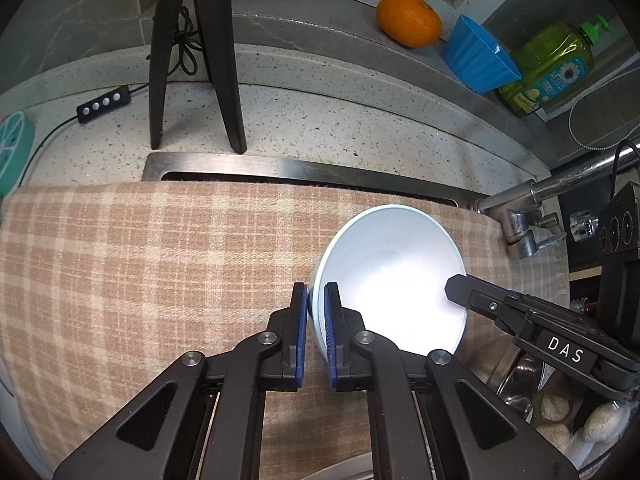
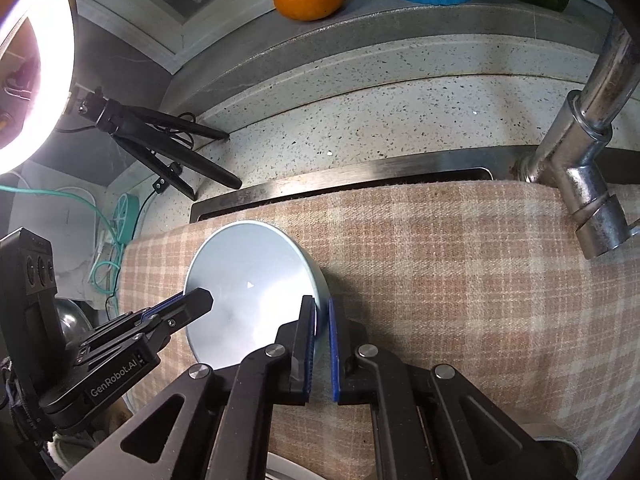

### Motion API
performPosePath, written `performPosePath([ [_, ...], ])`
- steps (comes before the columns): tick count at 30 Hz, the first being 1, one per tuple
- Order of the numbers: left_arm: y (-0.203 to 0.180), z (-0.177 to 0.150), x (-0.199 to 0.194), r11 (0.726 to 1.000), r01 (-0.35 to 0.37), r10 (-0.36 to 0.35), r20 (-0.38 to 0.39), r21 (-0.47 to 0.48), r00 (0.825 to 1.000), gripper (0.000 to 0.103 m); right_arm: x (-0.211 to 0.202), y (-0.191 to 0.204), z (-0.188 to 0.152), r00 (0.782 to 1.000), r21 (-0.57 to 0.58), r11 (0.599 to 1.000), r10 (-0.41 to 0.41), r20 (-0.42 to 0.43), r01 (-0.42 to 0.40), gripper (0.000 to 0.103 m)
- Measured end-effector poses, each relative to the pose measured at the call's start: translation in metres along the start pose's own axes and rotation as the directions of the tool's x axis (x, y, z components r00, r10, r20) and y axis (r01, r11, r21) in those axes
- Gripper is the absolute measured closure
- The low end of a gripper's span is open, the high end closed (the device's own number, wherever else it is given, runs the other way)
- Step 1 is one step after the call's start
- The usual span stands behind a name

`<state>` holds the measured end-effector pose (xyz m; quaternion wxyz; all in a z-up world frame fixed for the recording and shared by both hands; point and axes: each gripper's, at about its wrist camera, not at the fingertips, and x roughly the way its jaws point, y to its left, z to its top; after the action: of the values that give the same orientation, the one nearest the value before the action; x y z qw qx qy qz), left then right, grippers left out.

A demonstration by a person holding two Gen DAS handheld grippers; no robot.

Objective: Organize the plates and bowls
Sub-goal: 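Close both grippers on the rim of the white ceramic bowl, then carry the white bowl with both grippers over the nested steel bowls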

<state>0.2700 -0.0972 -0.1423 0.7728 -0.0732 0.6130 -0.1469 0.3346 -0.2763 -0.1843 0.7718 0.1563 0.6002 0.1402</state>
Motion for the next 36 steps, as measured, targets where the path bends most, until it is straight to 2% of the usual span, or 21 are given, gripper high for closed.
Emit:
performPosePath([
  [15,-0.014,-0.010,-0.028,0.999,0.012,-0.013,0.023,0.033,1.000,0.096,-0.030,0.000,-0.012,1.000,0.006,1.000,0.014,0.019,-0.015,0.097],
  [36,-0.069,-0.039,-0.063,0.989,0.059,-0.067,0.054,0.134,0.996,0.096,-0.096,-0.017,-0.052,0.997,0.009,1.000,0.000,0.078,0.000,0.097],
])
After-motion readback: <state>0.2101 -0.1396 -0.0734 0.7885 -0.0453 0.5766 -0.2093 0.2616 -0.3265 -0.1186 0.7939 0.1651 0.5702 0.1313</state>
